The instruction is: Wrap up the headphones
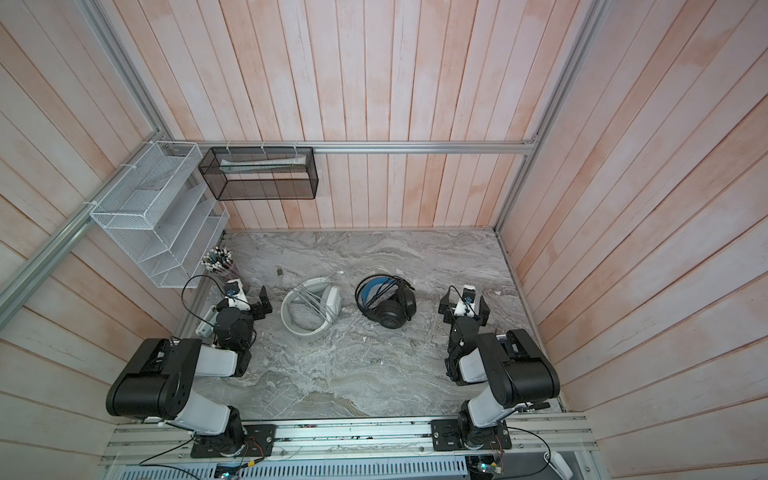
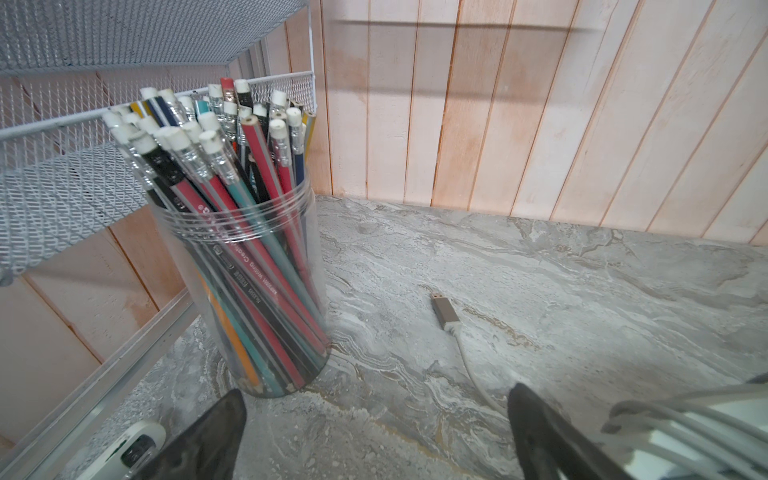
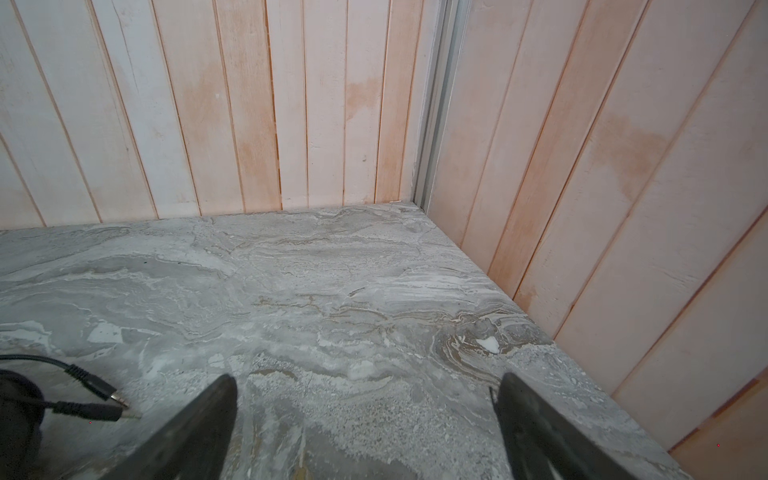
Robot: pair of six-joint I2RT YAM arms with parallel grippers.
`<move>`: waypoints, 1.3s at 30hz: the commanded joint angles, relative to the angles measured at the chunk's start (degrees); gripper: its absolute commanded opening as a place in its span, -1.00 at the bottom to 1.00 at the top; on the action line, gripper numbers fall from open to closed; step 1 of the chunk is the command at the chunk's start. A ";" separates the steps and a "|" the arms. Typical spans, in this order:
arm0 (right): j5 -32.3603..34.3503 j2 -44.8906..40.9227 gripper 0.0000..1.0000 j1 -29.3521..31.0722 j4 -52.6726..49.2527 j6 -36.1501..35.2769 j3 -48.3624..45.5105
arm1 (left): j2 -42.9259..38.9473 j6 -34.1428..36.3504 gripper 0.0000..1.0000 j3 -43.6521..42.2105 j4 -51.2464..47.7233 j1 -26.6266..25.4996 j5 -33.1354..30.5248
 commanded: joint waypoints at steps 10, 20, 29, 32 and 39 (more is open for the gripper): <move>-0.70 -0.60 0.96 -0.40 -0.58 0.76 0.96 | -0.16 -0.27 0.97 0.61 -0.20 0.22 0.96; -1.22 -0.61 0.96 -0.64 -1.24 0.88 1.24 | -0.10 -0.27 0.97 0.62 -0.19 0.22 0.96; -1.74 -0.68 0.96 -0.95 -1.72 1.06 1.50 | -0.15 -0.27 0.97 0.65 -0.24 0.19 0.95; -1.93 -0.71 0.96 -1.06 -1.97 1.11 1.51 | -0.16 -0.27 0.97 0.62 -0.17 0.22 0.96; -2.76 -0.77 0.96 -1.48 -2.64 1.37 1.87 | -0.16 -0.27 0.97 0.66 -0.20 0.17 0.96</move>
